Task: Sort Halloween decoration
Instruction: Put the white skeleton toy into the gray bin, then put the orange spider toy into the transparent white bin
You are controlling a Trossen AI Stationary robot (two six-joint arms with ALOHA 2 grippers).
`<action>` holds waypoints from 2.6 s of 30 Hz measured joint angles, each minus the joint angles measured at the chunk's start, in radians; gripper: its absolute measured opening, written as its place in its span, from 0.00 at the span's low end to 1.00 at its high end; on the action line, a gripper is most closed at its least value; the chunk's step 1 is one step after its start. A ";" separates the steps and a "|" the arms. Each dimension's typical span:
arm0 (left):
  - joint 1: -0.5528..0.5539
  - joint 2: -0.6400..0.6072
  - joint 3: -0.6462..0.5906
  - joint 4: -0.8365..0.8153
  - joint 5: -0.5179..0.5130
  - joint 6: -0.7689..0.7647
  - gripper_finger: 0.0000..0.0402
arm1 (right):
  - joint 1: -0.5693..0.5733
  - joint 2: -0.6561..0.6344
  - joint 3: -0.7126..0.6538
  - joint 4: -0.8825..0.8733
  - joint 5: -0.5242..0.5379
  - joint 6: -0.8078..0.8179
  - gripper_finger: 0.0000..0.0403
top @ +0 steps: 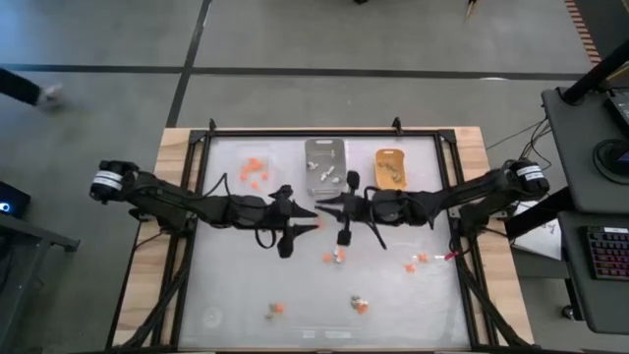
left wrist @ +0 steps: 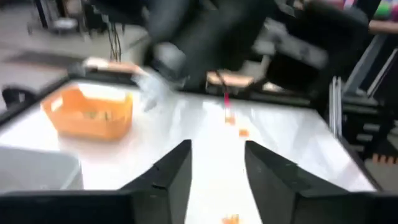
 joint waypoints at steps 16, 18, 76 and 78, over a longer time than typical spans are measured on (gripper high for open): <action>0.005 -0.149 0.000 -0.627 -0.027 -0.303 0.44 | -0.316 0.135 0.000 -0.272 0.039 0.527 0.08; 0.005 -0.156 0.000 -0.706 -0.028 -0.368 0.44 | -0.319 0.166 0.002 -0.264 0.042 0.553 0.12; 0.061 0.231 0.146 -1.129 -0.038 -0.644 0.26 | -0.270 0.135 0.021 -0.251 0.008 0.563 0.41; 0.061 0.231 0.146 -1.131 -0.038 -0.644 0.22 | -0.270 0.135 0.021 -0.251 0.008 0.563 0.41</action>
